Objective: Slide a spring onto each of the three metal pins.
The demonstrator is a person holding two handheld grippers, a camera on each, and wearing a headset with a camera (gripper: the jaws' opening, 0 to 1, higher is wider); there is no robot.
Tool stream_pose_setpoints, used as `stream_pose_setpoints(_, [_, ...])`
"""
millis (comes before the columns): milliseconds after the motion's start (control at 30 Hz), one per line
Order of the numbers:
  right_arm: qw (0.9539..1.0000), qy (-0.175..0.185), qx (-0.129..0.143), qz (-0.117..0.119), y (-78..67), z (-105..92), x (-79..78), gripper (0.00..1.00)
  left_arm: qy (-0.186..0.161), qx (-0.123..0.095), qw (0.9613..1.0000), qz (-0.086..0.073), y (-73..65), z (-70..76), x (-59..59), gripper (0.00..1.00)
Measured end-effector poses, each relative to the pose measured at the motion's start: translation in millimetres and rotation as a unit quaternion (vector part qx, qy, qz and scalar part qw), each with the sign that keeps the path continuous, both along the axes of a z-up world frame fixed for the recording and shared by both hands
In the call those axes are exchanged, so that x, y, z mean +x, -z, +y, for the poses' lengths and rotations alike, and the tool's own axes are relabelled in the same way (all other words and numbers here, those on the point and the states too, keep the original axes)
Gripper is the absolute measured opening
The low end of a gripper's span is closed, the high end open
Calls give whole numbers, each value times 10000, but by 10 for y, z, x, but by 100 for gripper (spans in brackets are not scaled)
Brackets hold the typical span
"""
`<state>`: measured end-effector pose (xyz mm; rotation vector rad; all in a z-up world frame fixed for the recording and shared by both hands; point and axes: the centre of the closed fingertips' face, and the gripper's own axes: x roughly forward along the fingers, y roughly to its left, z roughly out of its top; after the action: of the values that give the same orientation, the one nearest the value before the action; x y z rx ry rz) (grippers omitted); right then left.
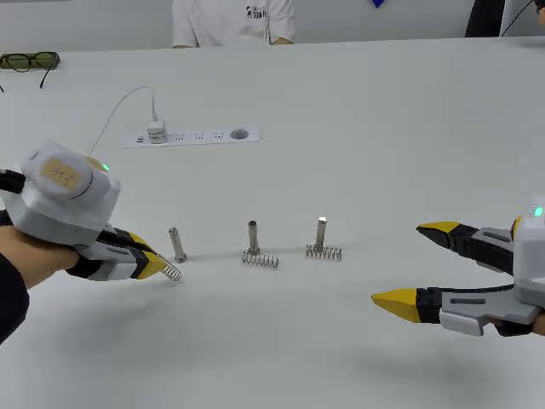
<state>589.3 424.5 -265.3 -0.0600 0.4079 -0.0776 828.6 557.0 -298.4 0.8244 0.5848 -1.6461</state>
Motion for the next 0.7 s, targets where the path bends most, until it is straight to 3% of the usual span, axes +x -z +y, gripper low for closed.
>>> stream_pose_setpoints(400, [10000, -16, 8, -2, 0, 5, 3, 74, 188, 231, 9995, -45, -205, 54, 12, 10])
stream_pose_setpoints(700, [10000, -30, 0, 0, -4, 9, 5, 74, 347, 358, 9987, -64, -382, -17, 38, 10])
